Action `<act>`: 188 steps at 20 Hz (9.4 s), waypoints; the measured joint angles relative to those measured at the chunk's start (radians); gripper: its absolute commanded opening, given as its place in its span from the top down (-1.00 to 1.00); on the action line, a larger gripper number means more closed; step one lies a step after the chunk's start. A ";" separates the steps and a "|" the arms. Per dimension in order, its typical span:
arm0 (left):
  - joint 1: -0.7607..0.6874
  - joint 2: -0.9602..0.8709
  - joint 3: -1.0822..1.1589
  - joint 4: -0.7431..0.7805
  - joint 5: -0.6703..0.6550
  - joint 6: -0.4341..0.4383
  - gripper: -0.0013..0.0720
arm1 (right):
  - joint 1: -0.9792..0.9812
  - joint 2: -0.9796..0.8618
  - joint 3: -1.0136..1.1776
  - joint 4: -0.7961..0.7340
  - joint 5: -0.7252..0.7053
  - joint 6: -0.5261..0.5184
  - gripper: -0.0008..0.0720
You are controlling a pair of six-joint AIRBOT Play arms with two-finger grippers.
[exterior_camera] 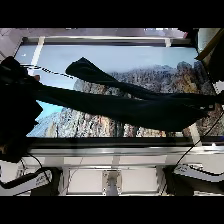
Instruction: Fold the clothes and pants, and hang the long-sleeved shirts on hangers.
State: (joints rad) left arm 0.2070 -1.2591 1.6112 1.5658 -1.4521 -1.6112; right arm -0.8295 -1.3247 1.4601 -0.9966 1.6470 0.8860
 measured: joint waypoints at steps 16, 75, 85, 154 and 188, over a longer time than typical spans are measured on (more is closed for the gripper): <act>-0.055 -0.528 -0.024 0.025 0.428 -0.184 -0.96 | 0.184 -0.307 -0.123 0.002 -0.689 0.368 -0.24; 0.305 -0.069 -0.879 -0.996 0.817 0.370 0.91 | -0.180 0.064 -0.991 0.577 -0.820 -0.145 0.86; 0.422 0.249 -0.889 -0.681 0.515 0.264 0.91 | -0.439 0.224 -0.742 0.216 -0.443 -0.013 0.86; -0.150 -0.122 0.139 -0.064 -0.046 0.043 0.91 | 0.325 0.474 -0.434 0.117 -0.448 0.153 -0.09; -0.073 -0.623 0.140 -0.284 0.386 -0.084 0.91 | 0.263 -0.404 -0.114 0.112 -0.518 0.101 0.86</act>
State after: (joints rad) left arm 0.1337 -1.8820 1.7508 1.2819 -1.0664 -1.6951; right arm -0.5663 -1.7290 1.3457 -0.8845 1.1294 0.9871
